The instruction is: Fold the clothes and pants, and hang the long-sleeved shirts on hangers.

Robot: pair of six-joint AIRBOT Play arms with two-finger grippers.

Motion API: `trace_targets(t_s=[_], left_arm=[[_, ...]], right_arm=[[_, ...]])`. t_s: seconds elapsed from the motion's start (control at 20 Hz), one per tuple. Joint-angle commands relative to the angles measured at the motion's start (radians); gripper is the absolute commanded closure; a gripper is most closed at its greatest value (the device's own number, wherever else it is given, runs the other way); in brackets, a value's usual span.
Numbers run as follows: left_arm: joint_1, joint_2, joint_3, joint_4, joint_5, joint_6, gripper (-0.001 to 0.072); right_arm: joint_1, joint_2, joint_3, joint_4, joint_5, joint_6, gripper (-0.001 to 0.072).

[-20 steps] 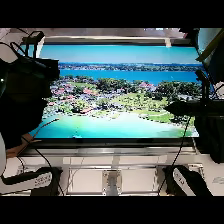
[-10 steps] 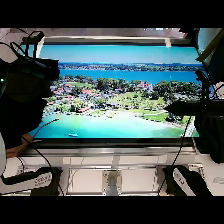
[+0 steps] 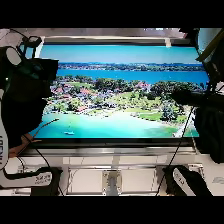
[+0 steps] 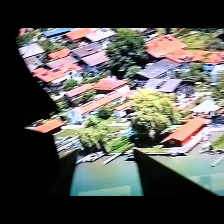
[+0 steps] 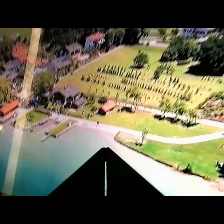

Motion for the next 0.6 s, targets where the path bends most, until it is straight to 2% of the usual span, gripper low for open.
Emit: trace_targets(t_s=[0.0, 0.15, 0.35, 0.55], left_arm=[[0.105, -0.058, 0.000, 0.249, -0.022, -0.143, 0.0120], [0.271, -0.083, -0.004, 0.246, -0.027, -0.173, 0.0121], [0.474, -0.104, -0.006, 0.223, -0.037, -0.172, 0.0120], [0.591, -0.134, -0.006, 0.046, -0.054, -0.172, 0.0120]], right_arm=[[0.001, 0.001, 0.001, 0.026, -0.217, 0.002, 0.0701], [0.001, 0.002, 0.001, 0.049, -0.277, 0.002, 0.0701], [0.001, 0.001, 0.003, 0.056, -0.254, 0.008, 0.0700], [0.001, 0.001, 0.003, 0.076, -0.260, 0.008, 0.0700]])
